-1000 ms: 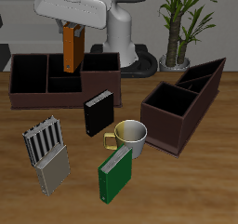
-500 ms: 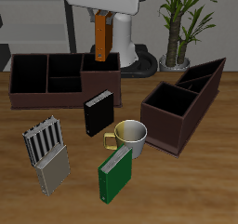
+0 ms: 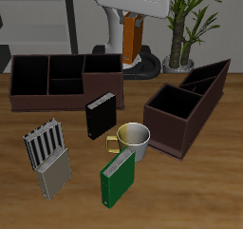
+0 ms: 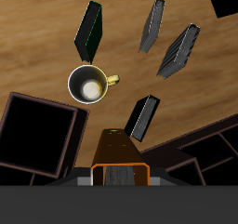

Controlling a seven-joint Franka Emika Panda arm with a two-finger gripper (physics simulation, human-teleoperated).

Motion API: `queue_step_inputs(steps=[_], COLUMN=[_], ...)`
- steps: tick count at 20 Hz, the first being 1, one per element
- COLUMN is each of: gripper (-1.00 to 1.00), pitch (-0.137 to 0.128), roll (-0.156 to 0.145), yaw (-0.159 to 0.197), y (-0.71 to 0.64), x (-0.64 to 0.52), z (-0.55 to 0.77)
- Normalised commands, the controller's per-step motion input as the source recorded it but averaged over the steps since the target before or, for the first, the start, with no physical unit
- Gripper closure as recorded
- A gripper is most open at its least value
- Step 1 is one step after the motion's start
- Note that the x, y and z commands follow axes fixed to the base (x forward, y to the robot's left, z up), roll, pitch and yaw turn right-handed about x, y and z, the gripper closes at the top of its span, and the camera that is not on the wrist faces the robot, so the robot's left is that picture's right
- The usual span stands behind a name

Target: Place the orange book into the left desk caddy's right compartment and place the striped book into the back desk caddy's front compartment and place the yellow book into the back desk caddy's back compartment

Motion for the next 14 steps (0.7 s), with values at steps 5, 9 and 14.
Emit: queue_step_inputs(steps=[5, 9, 14], gripper=[1.0, 1.0, 1.0], pitch=[0.033, -0.003, -0.018], roll=[0.054, 0.047, 0.004], yaw=[-0.109, -0.035, -0.038], y=[0.71, 0.64, 0.4], x=[0.11, 0.15, 0.29], z=[-0.1, -0.04, -0.05])
